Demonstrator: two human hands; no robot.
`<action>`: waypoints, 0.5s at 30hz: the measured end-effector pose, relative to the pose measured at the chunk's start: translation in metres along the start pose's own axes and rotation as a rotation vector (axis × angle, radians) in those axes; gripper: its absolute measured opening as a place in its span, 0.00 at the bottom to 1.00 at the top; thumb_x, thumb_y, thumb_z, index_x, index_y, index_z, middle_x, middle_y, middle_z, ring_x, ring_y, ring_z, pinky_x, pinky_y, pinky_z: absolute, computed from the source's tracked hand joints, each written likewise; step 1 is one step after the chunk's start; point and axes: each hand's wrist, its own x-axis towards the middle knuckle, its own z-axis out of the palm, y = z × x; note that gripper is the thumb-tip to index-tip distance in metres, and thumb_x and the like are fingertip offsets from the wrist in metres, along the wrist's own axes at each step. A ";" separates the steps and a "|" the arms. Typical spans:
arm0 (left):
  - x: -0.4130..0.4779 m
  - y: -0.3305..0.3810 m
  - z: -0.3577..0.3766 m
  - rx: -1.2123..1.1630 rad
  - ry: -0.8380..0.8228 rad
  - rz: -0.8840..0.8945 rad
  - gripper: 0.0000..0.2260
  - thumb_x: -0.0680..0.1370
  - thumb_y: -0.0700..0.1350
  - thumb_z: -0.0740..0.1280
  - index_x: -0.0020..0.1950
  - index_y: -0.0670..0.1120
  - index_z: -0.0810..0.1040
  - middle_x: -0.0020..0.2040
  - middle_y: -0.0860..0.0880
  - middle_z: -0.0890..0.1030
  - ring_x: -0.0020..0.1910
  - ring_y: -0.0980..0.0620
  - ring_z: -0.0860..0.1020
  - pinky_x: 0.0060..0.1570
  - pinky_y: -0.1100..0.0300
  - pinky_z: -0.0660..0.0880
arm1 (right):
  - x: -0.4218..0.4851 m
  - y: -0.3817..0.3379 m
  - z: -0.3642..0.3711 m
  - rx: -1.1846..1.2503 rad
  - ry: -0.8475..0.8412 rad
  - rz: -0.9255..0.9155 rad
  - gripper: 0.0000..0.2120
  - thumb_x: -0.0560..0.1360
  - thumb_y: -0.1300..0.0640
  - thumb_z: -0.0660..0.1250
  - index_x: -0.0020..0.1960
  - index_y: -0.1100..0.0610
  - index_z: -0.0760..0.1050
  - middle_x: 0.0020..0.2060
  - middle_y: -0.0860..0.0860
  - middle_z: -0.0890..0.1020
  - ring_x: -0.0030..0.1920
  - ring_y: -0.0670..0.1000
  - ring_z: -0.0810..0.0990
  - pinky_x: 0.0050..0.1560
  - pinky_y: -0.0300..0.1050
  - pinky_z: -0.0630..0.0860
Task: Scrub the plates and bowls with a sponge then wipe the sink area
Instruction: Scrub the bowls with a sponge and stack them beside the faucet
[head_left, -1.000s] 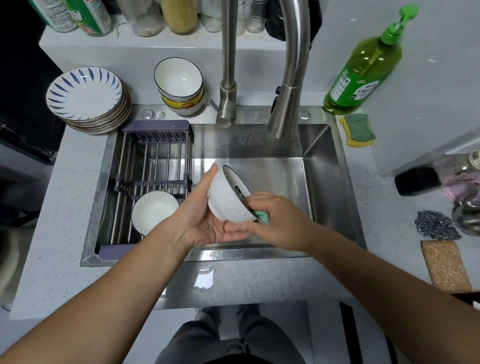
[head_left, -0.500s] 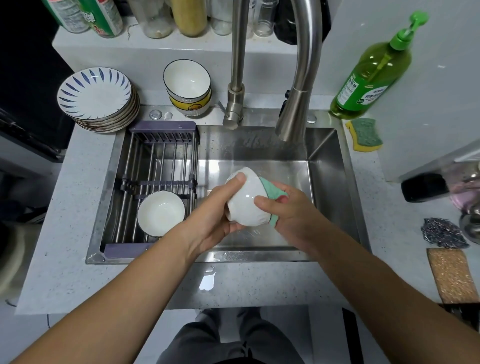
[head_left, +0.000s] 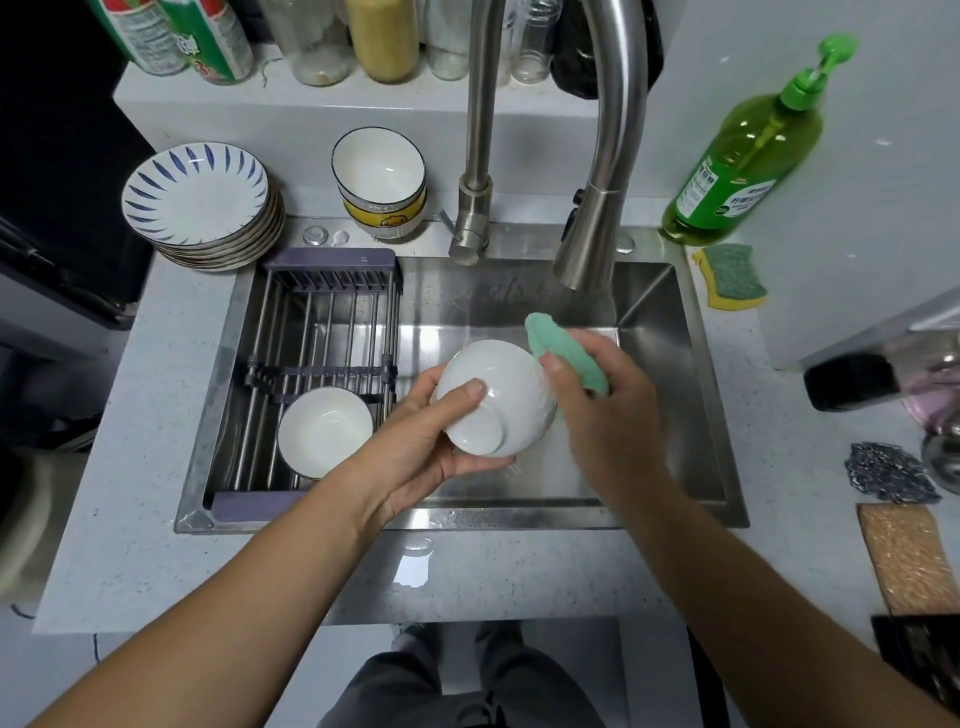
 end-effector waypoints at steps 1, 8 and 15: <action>0.001 0.000 0.002 -0.009 0.014 0.003 0.24 0.73 0.45 0.76 0.68 0.47 0.75 0.63 0.41 0.79 0.59 0.38 0.83 0.52 0.30 0.80 | -0.005 0.003 0.003 -0.129 -0.031 -0.139 0.11 0.79 0.61 0.67 0.61 0.55 0.79 0.59 0.47 0.82 0.57 0.38 0.80 0.55 0.35 0.78; 0.004 -0.003 0.005 -0.145 0.019 -0.150 0.27 0.74 0.49 0.73 0.72 0.43 0.74 0.61 0.39 0.83 0.63 0.38 0.81 0.64 0.31 0.74 | -0.027 0.035 0.013 -0.268 -0.236 -0.386 0.13 0.79 0.58 0.65 0.63 0.57 0.79 0.74 0.50 0.70 0.77 0.53 0.64 0.72 0.59 0.68; 0.008 -0.004 0.017 -0.147 0.074 -0.140 0.19 0.77 0.50 0.72 0.66 0.45 0.78 0.56 0.42 0.86 0.49 0.41 0.86 0.50 0.35 0.82 | -0.004 0.020 0.018 -0.099 -0.221 -0.071 0.26 0.78 0.65 0.56 0.73 0.50 0.71 0.74 0.44 0.69 0.75 0.42 0.64 0.77 0.51 0.63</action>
